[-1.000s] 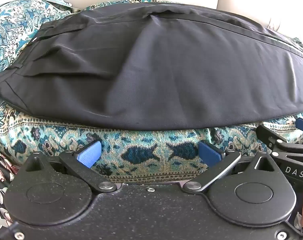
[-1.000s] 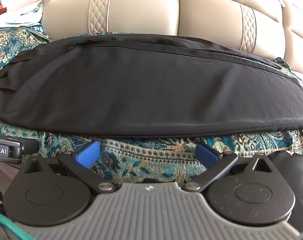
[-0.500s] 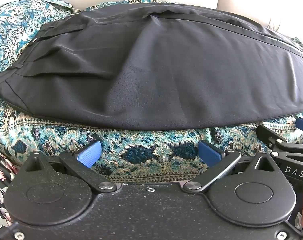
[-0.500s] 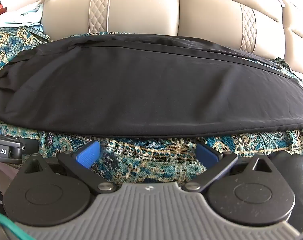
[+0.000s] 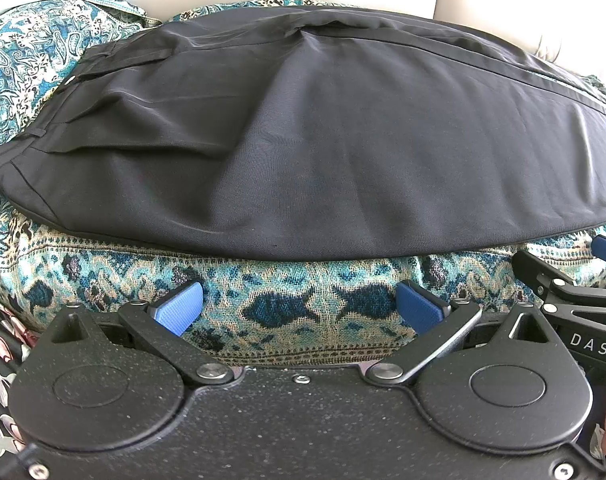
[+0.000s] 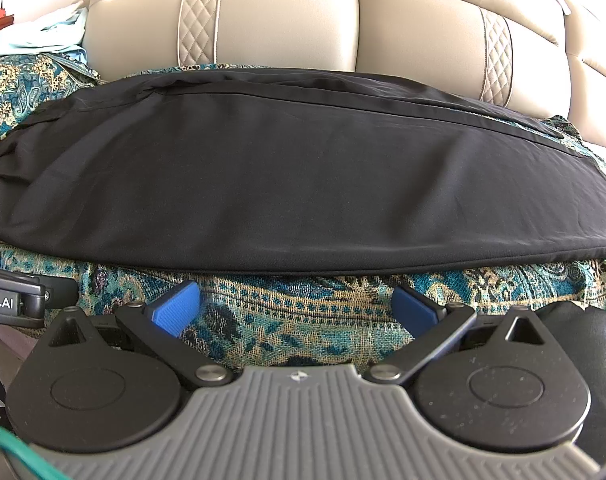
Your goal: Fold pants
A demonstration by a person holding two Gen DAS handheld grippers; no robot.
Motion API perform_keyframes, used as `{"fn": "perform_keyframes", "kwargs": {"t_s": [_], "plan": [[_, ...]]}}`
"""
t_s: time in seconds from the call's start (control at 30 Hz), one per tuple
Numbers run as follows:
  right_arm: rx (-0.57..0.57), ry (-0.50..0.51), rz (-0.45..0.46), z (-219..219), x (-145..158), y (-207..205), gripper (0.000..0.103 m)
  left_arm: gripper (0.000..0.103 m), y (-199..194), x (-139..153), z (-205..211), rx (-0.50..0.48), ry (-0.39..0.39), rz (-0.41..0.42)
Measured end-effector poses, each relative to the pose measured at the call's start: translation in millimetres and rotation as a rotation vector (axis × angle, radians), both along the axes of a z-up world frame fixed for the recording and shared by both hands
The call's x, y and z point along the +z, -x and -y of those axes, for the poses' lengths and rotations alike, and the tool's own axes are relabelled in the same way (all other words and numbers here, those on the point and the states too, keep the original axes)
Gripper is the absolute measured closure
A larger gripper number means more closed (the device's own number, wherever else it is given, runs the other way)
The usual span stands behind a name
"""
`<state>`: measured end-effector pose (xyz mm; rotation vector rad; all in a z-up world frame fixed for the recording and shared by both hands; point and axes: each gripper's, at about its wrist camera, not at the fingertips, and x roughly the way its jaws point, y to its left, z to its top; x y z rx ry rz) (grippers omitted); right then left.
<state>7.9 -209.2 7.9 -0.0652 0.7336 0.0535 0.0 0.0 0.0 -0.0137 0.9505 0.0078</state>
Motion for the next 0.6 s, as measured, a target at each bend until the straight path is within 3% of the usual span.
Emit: {"fn": "perform_keyframes", "kwargs": {"t_s": [0.6], "plan": [[0.002, -0.001, 0.001, 0.6, -1.1, -1.0, 0.0, 0.0, 0.0, 0.0, 0.0, 0.0, -0.001, 0.001]]}}
